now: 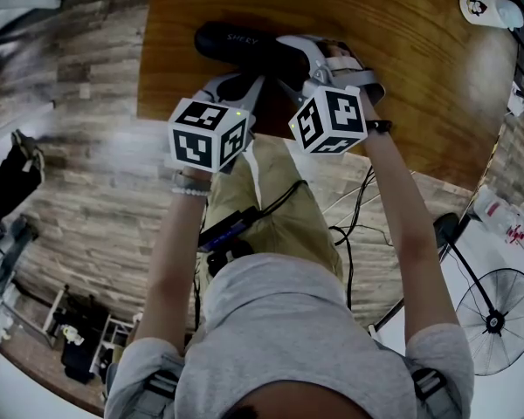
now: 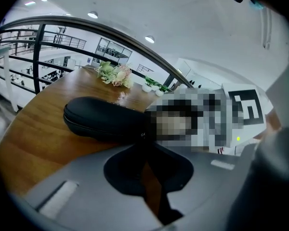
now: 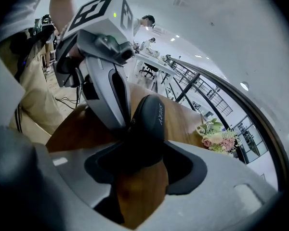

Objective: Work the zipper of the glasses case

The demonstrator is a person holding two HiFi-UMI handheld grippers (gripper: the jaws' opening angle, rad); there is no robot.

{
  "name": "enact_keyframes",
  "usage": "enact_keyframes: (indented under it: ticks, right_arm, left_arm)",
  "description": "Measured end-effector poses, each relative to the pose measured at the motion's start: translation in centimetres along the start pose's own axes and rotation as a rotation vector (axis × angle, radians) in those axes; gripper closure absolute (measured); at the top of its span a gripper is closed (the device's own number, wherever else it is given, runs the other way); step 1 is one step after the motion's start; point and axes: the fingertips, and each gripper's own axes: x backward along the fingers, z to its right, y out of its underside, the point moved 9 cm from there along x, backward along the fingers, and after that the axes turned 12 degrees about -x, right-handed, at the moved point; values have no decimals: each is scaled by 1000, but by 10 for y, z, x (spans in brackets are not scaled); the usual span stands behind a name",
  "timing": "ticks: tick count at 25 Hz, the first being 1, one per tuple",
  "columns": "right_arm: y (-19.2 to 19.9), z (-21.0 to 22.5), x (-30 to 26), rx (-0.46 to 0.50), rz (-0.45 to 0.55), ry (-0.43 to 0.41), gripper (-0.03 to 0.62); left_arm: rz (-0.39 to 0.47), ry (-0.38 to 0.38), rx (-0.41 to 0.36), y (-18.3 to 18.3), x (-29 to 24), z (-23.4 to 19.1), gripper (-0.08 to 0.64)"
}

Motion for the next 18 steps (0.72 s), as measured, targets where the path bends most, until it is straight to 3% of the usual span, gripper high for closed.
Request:
enact_keyframes:
  ticks: [7,14,18]
  right_arm:
    - [0,-11,0,119,-33,51,360]
    - [0,-14,0,138,-40,77,362]
    - [2,-17,0,139,-41,90,362]
  left_arm:
    - [-15,7,-1,6,5,4,538]
    - [-41,77,43,9,1,-2,540]
    - [-55,77,17,10,-1,-1,538]
